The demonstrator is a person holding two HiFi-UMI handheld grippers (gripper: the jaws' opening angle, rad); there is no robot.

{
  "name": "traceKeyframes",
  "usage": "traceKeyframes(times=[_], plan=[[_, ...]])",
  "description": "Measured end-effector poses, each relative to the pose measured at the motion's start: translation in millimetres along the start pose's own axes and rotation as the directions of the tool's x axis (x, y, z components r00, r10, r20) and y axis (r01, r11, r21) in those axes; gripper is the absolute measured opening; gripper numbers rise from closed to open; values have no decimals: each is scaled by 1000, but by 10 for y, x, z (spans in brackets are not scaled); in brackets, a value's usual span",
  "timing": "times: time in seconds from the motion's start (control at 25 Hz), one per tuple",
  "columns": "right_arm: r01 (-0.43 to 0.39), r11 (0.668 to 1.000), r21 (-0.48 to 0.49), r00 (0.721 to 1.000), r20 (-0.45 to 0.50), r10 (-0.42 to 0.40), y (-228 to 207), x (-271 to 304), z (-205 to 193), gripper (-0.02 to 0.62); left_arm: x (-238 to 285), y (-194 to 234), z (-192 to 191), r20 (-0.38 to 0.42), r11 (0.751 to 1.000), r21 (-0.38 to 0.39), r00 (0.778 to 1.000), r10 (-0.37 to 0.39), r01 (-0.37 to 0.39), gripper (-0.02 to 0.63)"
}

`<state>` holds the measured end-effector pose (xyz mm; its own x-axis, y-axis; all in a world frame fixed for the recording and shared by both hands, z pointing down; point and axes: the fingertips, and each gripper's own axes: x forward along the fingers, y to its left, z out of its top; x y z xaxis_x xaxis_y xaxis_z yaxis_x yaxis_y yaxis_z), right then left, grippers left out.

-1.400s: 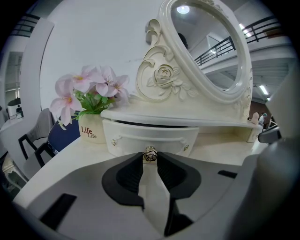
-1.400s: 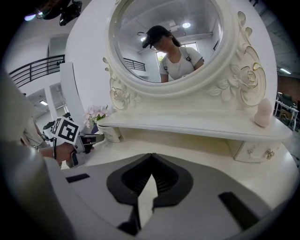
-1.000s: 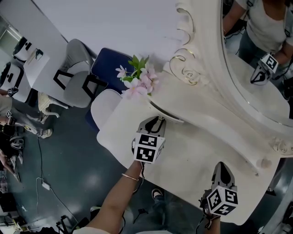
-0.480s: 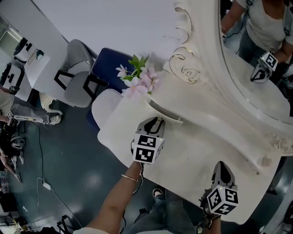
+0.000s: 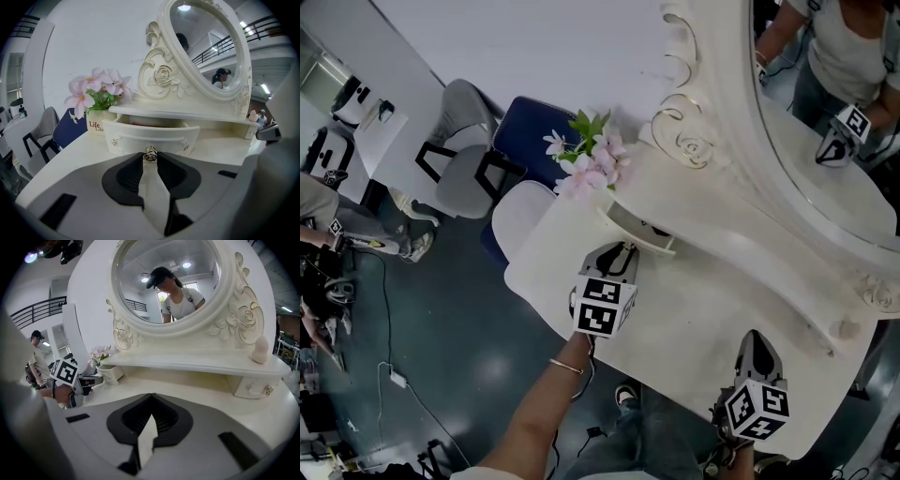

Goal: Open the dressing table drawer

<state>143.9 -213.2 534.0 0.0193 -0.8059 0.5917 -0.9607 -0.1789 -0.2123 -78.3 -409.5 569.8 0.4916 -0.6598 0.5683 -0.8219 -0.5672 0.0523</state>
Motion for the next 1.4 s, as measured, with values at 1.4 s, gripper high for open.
traceKeyframes(times=[1.4], plan=[[-8,1000,-2,1000,2,8,67,-132,-93,8,-230,25,-150,-4,1000,-12,1000,17,-17,107]])
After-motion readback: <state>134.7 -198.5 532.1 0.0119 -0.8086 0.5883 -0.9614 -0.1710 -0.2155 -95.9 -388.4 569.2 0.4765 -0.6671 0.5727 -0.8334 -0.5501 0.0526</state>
